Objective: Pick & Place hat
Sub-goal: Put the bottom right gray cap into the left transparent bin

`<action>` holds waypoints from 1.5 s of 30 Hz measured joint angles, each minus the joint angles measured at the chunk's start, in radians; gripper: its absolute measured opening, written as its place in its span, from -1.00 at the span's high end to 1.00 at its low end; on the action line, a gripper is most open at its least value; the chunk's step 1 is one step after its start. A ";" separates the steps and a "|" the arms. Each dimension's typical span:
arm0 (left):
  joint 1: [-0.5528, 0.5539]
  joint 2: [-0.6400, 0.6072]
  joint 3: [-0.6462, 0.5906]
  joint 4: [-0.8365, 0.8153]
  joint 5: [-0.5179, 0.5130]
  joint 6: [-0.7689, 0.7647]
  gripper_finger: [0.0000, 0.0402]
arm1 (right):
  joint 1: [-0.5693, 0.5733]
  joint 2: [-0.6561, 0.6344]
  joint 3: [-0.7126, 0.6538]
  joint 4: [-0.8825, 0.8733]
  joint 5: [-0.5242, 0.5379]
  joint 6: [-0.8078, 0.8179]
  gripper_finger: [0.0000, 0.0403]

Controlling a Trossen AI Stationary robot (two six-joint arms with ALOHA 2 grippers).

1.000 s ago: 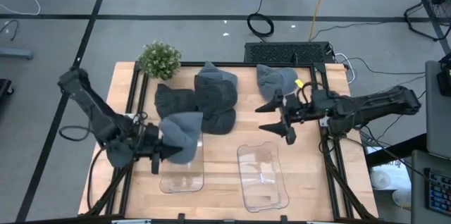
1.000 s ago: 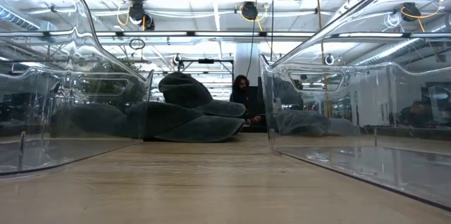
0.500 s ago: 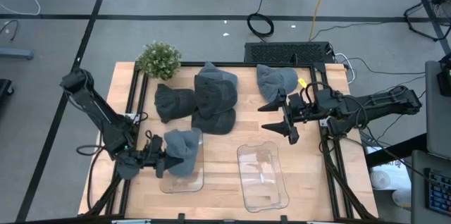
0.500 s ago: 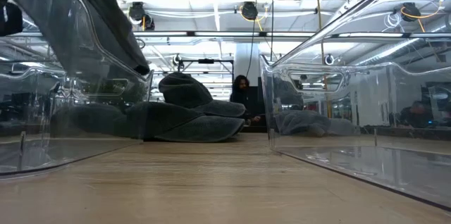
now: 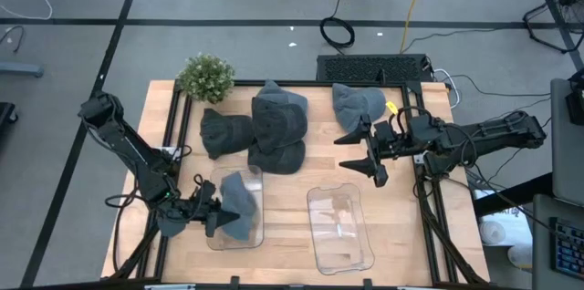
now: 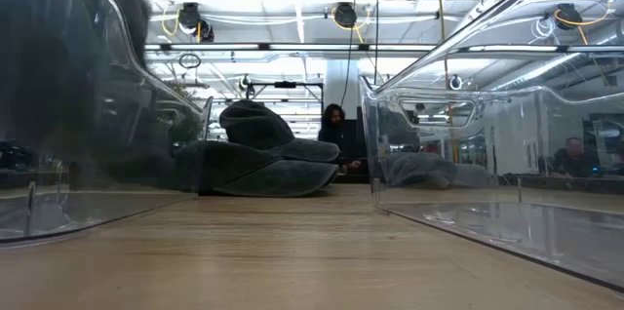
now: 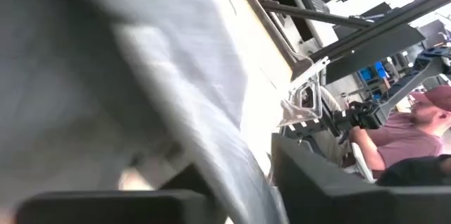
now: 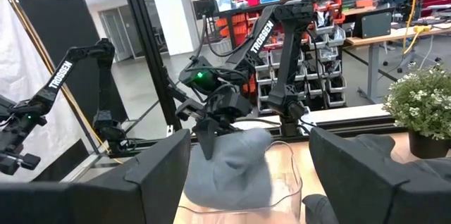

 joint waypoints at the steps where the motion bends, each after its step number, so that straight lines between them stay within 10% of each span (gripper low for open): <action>1: 0.000 0.000 0.000 -0.002 0.000 0.001 0.32 | 0.000 0.000 0.000 0.000 0.000 0.000 -0.37; 9: 0.000 -0.015 0.000 -0.018 0.034 0.073 -0.32 | 0.000 0.000 0.000 -0.001 0.000 0.005 -0.37; 18: 0.000 -0.152 0.000 -0.114 0.088 0.032 -0.61 | 0.000 0.000 0.000 -0.001 0.000 0.008 -0.37; 27: 0.009 -0.242 0.000 -0.324 0.104 -0.098 -0.49 | 0.000 0.000 0.000 -0.002 0.000 0.008 -0.37; 37: 0.025 -0.151 0.010 0.157 0.218 0.342 -0.28 | 0.000 0.000 0.000 -0.002 0.000 0.008 -0.37; 45: 0.162 0.059 0.174 -0.181 0.514 0.117 -0.09 | 0.000 0.002 0.000 -0.002 0.000 0.008 -0.37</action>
